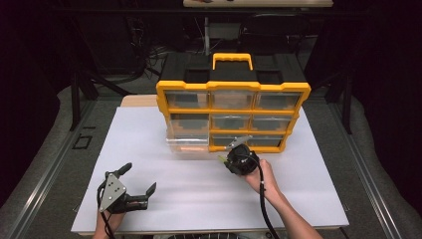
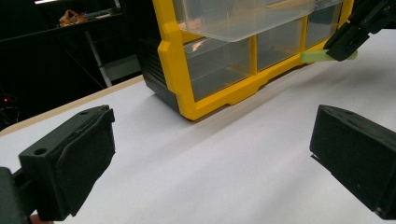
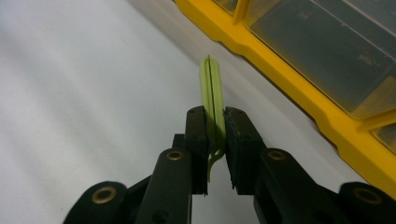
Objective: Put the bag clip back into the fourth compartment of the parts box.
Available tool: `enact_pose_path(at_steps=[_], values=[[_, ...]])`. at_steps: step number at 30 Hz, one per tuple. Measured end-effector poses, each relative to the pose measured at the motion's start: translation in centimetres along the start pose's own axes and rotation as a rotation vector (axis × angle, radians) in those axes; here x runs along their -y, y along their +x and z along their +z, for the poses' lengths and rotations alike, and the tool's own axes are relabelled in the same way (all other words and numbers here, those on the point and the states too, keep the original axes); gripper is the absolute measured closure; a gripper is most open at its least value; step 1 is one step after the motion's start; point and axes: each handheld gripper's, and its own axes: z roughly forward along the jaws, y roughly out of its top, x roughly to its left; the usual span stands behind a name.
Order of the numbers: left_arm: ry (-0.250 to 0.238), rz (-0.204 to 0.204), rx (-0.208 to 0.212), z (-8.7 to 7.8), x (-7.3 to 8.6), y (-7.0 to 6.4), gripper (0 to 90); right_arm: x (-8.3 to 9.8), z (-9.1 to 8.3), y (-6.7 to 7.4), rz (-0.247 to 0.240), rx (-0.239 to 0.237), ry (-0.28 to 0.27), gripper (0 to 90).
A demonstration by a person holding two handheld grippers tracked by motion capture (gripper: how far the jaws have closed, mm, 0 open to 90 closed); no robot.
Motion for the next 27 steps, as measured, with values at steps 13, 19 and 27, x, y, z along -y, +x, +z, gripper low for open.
enact_pose_path(at_steps=[13, 19, 27], values=[[0.001, -0.001, 0.000, 0.0, 0.0, 0.0, 0.2, -0.3, -1.1, -0.4, 0.003, 0.013, -0.007, 80.1], [0.001, -0.001, -0.001, 0.0, 0.0, 0.0, 0.2, -0.4, -1.6, -0.6, 0.000, 0.009, -0.019, 80.2], [0.001, 0.000, 0.000, 0.0, 0.0, 0.0, 0.2, -0.6, -2.1, -0.6, -0.010, 0.012, -0.019, 80.2]])
